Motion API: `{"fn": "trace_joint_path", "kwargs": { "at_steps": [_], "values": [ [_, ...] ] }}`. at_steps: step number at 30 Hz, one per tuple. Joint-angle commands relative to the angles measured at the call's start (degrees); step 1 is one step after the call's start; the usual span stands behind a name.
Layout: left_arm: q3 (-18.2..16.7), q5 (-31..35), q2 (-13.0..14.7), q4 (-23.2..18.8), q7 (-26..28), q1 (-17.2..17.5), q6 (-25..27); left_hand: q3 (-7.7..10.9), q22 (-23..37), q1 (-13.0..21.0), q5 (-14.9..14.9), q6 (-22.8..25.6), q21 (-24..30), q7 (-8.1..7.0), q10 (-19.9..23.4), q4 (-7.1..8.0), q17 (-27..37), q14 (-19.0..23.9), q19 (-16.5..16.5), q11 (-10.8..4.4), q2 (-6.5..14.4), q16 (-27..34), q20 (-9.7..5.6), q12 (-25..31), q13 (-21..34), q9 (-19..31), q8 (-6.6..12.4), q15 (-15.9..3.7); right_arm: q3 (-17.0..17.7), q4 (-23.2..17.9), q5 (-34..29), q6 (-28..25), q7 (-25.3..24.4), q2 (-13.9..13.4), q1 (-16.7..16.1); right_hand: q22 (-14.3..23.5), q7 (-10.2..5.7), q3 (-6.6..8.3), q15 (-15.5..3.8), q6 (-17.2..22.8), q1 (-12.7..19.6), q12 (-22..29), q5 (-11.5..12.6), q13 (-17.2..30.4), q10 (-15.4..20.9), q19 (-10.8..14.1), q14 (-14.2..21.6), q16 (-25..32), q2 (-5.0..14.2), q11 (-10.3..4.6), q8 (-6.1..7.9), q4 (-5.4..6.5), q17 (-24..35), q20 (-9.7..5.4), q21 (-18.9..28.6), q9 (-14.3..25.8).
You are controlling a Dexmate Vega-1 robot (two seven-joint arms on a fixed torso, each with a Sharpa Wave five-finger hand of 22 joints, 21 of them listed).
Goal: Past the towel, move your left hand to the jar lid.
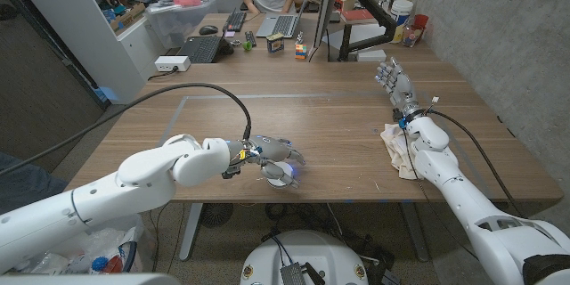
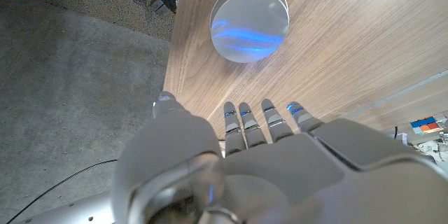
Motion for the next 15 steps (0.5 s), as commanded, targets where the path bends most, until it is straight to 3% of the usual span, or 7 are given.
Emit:
{"fn": "trace_joint_path", "kwargs": {
  "at_steps": [1, 15],
  "values": [
    [-0.05, 0.97, -0.16, -0.27, -1.28, -0.37, 0.02, -0.37, 0.29, 0.53, 0.46, 0.48, 0.52, -0.12, 0.49, 0.02, 0.22, 0.61, 0.41, 0.28, -0.04, 0.43, 0.13, 0.02, 0.25, 0.32, 0.29, 0.17, 0.07, 1.1, 0.22, 0.69, 0.61, 0.39, 0.12, 0.29, -0.21, -0.18, -0.31, 0.4, -0.04, 0.1, 0.33, 0.11, 0.36, 0.31, 0.44, 0.18, 0.36, 0.26, 0.11, 0.12, 0.12, 0.1, -0.17, 0.3],
    [0.05, 2.49, -0.66, 0.08, -0.45, -0.13, -0.3, -0.46, 0.27, 0.6, 0.59, 0.7, 0.57, -0.16, 0.85, 0.07, 0.25, 1.06, 0.6, 0.13, -0.01, 0.45, 0.08, -0.02, 0.26, 0.33, 0.26, 0.11, -0.51, 3.19, -0.12, 0.7, 1.65, 0.88, 2.19, 0.29, -0.23, -0.22, -0.3, 0.4, -0.02, 0.08, 0.33, 0.11, 0.4, 0.29, 0.51, 0.2, 0.37, 0.2, 0.1, 0.09, 0.12, 0.14, -0.2, 0.3]
  ]
}}
